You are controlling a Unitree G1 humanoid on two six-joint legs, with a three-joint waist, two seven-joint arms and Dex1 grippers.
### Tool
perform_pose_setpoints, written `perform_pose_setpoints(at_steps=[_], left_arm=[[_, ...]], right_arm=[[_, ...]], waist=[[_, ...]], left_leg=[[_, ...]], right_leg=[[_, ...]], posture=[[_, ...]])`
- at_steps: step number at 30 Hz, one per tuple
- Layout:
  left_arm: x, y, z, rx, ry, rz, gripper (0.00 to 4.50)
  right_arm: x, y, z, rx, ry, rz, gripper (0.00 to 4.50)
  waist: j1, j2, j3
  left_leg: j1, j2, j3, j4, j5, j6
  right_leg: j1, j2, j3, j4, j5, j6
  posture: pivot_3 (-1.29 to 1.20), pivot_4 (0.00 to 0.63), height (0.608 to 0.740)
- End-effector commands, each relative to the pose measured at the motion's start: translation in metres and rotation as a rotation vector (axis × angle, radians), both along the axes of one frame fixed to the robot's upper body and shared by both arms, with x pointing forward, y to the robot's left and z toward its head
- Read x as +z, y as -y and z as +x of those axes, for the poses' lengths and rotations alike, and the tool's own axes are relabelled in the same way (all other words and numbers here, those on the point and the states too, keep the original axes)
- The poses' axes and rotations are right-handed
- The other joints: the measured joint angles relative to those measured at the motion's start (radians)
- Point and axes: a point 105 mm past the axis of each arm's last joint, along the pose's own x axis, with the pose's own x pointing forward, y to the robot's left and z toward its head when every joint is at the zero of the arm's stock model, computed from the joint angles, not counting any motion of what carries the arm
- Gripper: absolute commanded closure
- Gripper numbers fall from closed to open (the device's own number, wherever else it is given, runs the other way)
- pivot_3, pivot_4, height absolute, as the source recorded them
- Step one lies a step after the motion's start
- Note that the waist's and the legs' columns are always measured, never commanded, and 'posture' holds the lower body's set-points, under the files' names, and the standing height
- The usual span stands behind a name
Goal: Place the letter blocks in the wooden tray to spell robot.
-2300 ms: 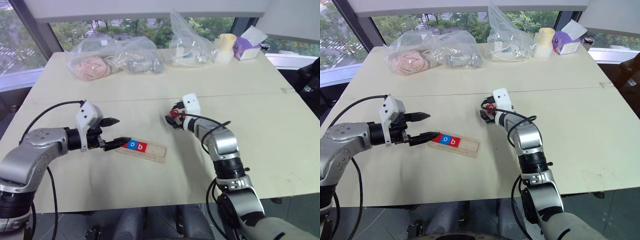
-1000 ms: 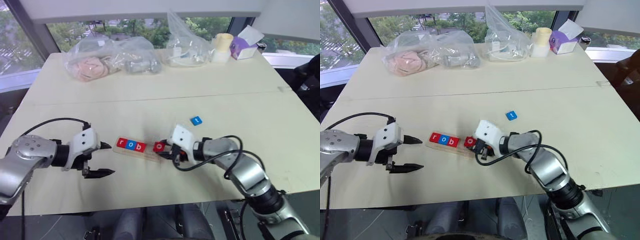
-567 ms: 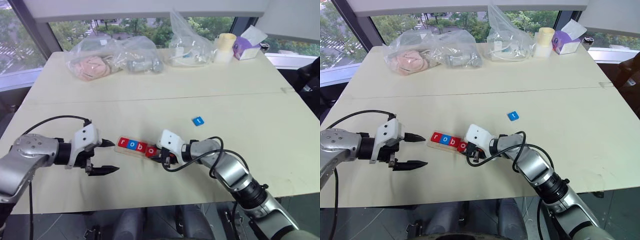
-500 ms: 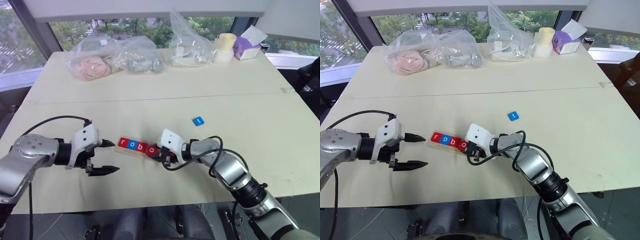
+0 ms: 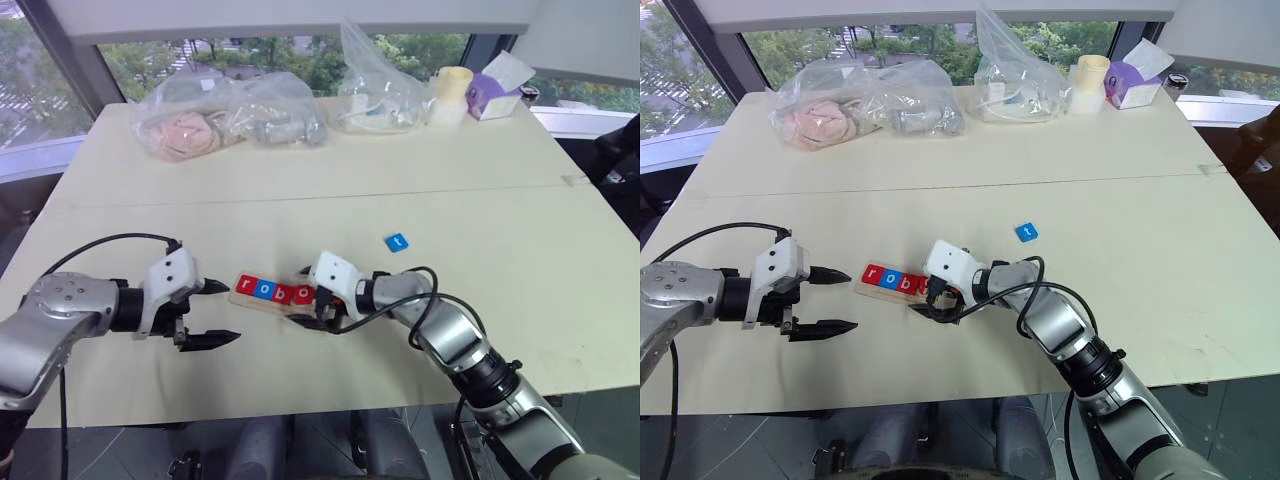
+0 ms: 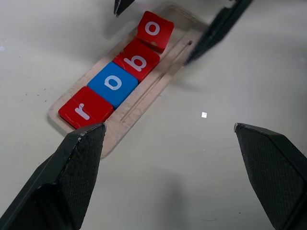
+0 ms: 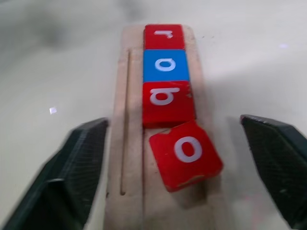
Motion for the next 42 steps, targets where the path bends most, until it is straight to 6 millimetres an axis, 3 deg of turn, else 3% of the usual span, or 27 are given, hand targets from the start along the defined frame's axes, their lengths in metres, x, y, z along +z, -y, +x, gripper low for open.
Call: perform_pose_setpoints(at_steps=[1,7,14,23,33,38,40,42], left_arm=[[0.007,-0.001,0.004,0.008,0.044,-0.002,0.00],[0.009,0.002,0.007,0.014,0.053,-0.030,0.00],[0.012,0.009,0.006,-0.002,0.042,-0.054,0.00],[0.013,0.010,0.008,0.013,0.047,-0.062,0.00],[0.012,0.011,0.010,0.024,0.055,-0.066,0.00],[0.013,0.012,0.011,0.023,0.060,-0.070,0.00],[0.018,0.015,0.011,0.017,0.066,-0.093,0.00],[0.031,0.023,0.014,0.016,0.085,-0.164,0.00]], right_arm=[[0.042,0.012,0.016,-0.071,0.078,0.096,0.04],[0.038,0.033,0.031,-0.177,0.192,0.025,0.04],[0.022,0.028,0.041,-0.185,0.245,-0.009,0.04],[0.007,0.017,0.031,-0.091,0.221,-0.036,0.04],[0.018,0.013,0.024,-0.090,0.231,-0.008,0.04],[0.030,0.032,0.038,-0.206,0.269,-0.004,0.04],[0.045,0.052,0.048,-0.310,0.270,0.045,0.04],[0.066,0.083,0.059,-0.490,0.243,0.149,0.04]], waist=[[0.000,0.000,0.000],[0.001,0.000,0.000],[-0.004,0.000,0.000],[-0.003,0.000,0.000],[-0.002,0.000,0.000],[0.000,0.000,0.000],[0.002,0.000,0.000],[0.006,0.000,0.000]], left_leg=[[0.000,0.000,0.000,0.000,0.000,0.000],[0.000,0.000,0.000,0.000,0.000,0.000],[0.001,0.001,0.001,0.000,0.000,0.000],[0.001,0.001,0.001,0.000,0.000,0.000],[0.001,0.002,0.001,0.001,0.000,0.000],[0.001,0.002,0.001,0.001,0.000,0.000],[0.001,0.002,0.001,0.001,0.000,0.000],[0.001,0.001,0.001,0.001,0.000,0.000]], right_leg=[[0.000,0.000,0.000,0.000,0.000,0.000],[0.000,0.000,0.000,0.000,0.000,0.000],[0.000,0.001,0.000,0.001,0.000,0.000],[0.001,0.003,0.000,0.001,0.000,0.000],[0.001,0.003,0.000,0.001,0.000,0.000],[0.001,0.003,0.000,0.001,0.000,0.000],[0.001,0.003,0.000,0.001,0.000,0.000],[0.001,0.003,0.000,0.001,0.000,0.000]], posture=[[0.00,0.150,0.740],[0.00,0.150,0.740],[0.00,0.150,0.740],[0.00,0.150,0.740],[0.00,0.150,0.740],[0.00,0.150,0.740],[0.00,0.150,0.740],[0.00,0.150,0.740]])
